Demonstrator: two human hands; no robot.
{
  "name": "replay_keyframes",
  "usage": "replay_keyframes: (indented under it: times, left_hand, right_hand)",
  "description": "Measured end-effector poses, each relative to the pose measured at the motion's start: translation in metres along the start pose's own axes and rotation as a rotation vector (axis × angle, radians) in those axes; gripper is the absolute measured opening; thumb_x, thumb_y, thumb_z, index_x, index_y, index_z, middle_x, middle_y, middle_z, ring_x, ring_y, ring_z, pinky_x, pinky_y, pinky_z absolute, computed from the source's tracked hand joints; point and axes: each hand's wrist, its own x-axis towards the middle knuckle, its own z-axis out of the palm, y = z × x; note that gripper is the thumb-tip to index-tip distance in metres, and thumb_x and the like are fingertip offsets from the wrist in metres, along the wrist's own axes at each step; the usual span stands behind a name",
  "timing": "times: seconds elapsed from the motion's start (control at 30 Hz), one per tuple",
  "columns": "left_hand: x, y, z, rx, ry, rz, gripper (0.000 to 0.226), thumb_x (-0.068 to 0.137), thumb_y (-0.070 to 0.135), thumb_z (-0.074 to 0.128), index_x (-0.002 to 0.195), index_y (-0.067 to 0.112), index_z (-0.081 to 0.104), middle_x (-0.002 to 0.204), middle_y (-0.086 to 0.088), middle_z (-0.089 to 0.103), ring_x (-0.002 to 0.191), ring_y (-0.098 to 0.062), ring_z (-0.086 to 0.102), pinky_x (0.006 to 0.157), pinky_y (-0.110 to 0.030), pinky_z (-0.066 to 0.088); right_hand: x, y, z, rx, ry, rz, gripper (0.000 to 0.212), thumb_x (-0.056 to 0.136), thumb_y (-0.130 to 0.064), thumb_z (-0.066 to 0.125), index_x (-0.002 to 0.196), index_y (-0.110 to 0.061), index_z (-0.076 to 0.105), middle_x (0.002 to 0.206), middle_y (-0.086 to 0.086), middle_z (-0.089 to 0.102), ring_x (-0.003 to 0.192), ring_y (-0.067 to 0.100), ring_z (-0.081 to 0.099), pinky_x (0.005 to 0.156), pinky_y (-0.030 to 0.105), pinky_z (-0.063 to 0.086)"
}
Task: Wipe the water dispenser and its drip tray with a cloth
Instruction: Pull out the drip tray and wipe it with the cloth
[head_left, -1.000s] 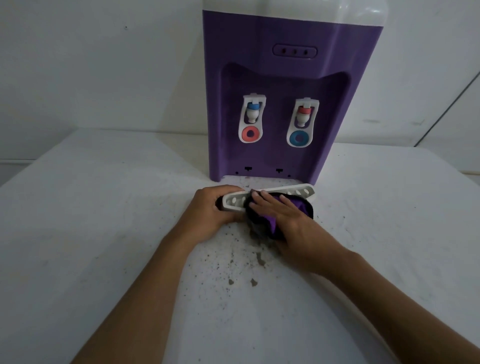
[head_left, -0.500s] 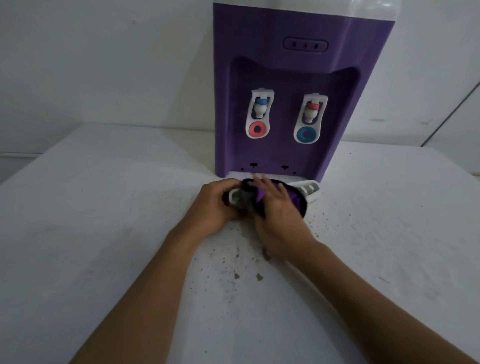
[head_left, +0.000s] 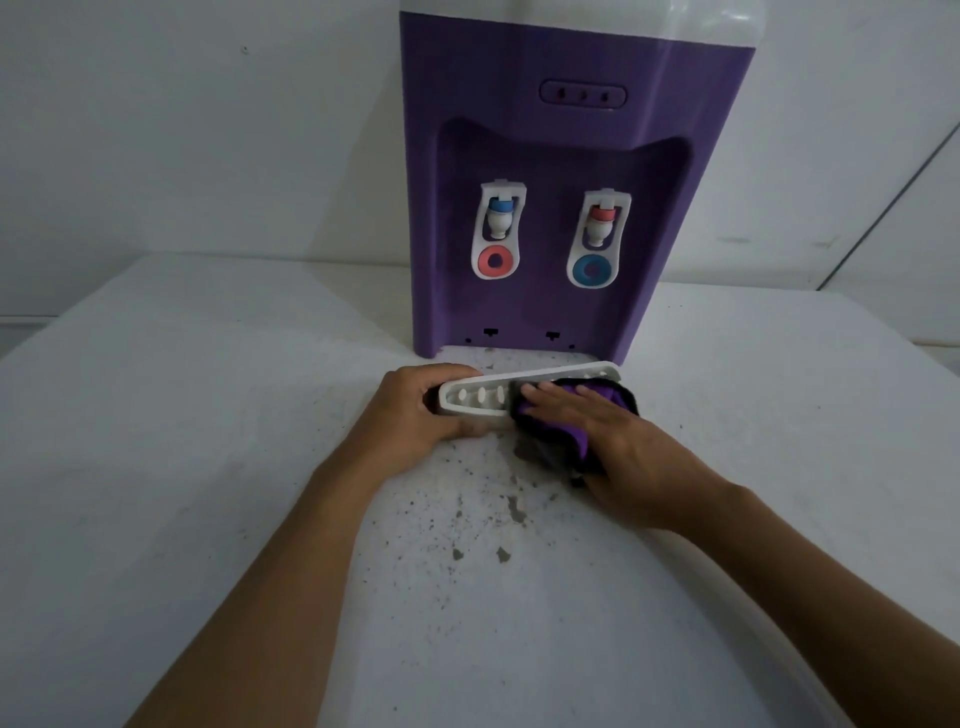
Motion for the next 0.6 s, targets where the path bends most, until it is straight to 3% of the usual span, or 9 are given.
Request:
replay_keyframes:
  times: [0.1, 0.17, 0.23, 0.3, 0.33, 0.37, 0.43, 0.5, 0.6]
  left_hand:
    - [0.000, 0.001, -0.001, -0.006, -0.007, -0.021, 0.058, 0.070, 0.019, 0.097, 0.124, 0.028, 0.077, 0.114, 0.012, 0.079, 0.108, -0.008, 0.073, 0.097, -0.030, 0.060]
    - [-0.001, 0.000, -0.002, -0.009, -0.015, -0.027, 0.058, 0.071, 0.017, 0.096, 0.125, 0.027, 0.076, 0.115, 0.012, 0.079, 0.109, -0.008, 0.073, 0.099, -0.030, 0.059]
    - [-0.001, -0.001, -0.001, -0.017, -0.011, -0.040, 0.058, 0.071, 0.016, 0.096, 0.126, 0.025, 0.076, 0.116, 0.011, 0.079, 0.110, -0.009, 0.073, 0.099, -0.031, 0.059]
    - [-0.001, 0.000, -0.001, -0.016, -0.004, -0.043, 0.061, 0.071, 0.014, 0.096, 0.127, 0.023, 0.076, 0.117, 0.011, 0.078, 0.111, -0.008, 0.073, 0.100, -0.031, 0.059]
    - [-0.001, 0.001, 0.000, -0.012, 0.000, -0.043, 0.062, 0.070, 0.014, 0.096, 0.128, 0.023, 0.076, 0.117, 0.012, 0.078, 0.111, -0.006, 0.073, 0.100, -0.029, 0.059]
    - [-0.001, 0.001, 0.000, -0.006, 0.007, -0.042, 0.063, 0.069, 0.014, 0.096, 0.128, 0.023, 0.076, 0.117, 0.014, 0.078, 0.110, -0.005, 0.073, 0.099, -0.027, 0.059]
    - [-0.001, 0.001, 0.001, 0.006, 0.015, -0.036, 0.064, 0.069, 0.015, 0.096, 0.128, 0.023, 0.075, 0.116, 0.015, 0.078, 0.110, -0.003, 0.072, 0.099, -0.026, 0.058]
    - [-0.001, 0.001, 0.001, 0.004, 0.015, -0.030, 0.063, 0.069, 0.015, 0.096, 0.128, 0.021, 0.075, 0.116, 0.011, 0.079, 0.109, -0.005, 0.073, 0.099, -0.027, 0.059]
    - [0.000, 0.002, 0.001, 0.004, 0.012, -0.017, 0.061, 0.070, 0.016, 0.096, 0.127, 0.020, 0.076, 0.115, 0.010, 0.079, 0.108, -0.007, 0.074, 0.098, -0.028, 0.059]
  right_hand:
    - [-0.018, 0.026, -0.004, 0.047, 0.098, 0.150, 0.087, 0.093, -0.009, 0.069, 0.156, -0.048, 0.024, 0.159, -0.028, 0.022, 0.144, -0.022, 0.009, 0.122, 0.023, 0.011]
    - [-0.022, 0.041, -0.008, 0.084, 0.123, 0.322, 0.080, 0.097, -0.009, 0.063, 0.155, -0.051, 0.026, 0.150, -0.024, 0.038, 0.135, -0.004, 0.040, 0.117, 0.029, 0.033]
    - [-0.016, 0.053, -0.012, 0.122, 0.140, 0.482, 0.050, 0.104, -0.021, 0.056, 0.148, -0.040, 0.041, 0.126, -0.012, 0.062, 0.098, 0.005, 0.063, 0.085, 0.019, 0.053]
    - [-0.003, 0.055, -0.011, 0.165, 0.184, 0.613, 0.018, 0.107, -0.031, 0.051, 0.124, -0.028, 0.055, 0.096, -0.001, 0.070, 0.071, 0.007, 0.063, 0.054, 0.011, 0.045]
    - [0.003, 0.052, -0.011, 0.184, 0.213, 0.646, 0.010, 0.107, -0.031, 0.050, 0.115, -0.028, 0.055, 0.091, 0.001, 0.070, 0.069, 0.010, 0.064, 0.052, 0.013, 0.044]
    - [0.007, 0.046, -0.008, 0.193, 0.240, 0.651, 0.008, 0.107, -0.029, 0.050, 0.114, -0.029, 0.055, 0.095, 0.002, 0.070, 0.074, 0.015, 0.066, 0.059, 0.019, 0.049]
    - [0.010, 0.034, 0.000, 0.158, 0.251, 0.600, 0.031, 0.106, -0.021, 0.052, 0.135, -0.029, 0.053, 0.126, 0.004, 0.067, 0.107, 0.025, 0.068, 0.086, 0.034, 0.054]
    - [0.005, 0.023, 0.007, 0.070, 0.208, 0.544, 0.059, 0.104, -0.014, 0.052, 0.160, -0.026, 0.033, 0.166, -0.001, 0.035, 0.144, 0.022, 0.045, 0.116, 0.039, 0.040]
    - [-0.006, 0.011, 0.013, -0.036, 0.150, 0.475, 0.071, 0.104, -0.012, 0.050, 0.164, -0.031, 0.015, 0.169, -0.014, 0.001, 0.153, 0.003, 0.002, 0.128, 0.038, 0.016]
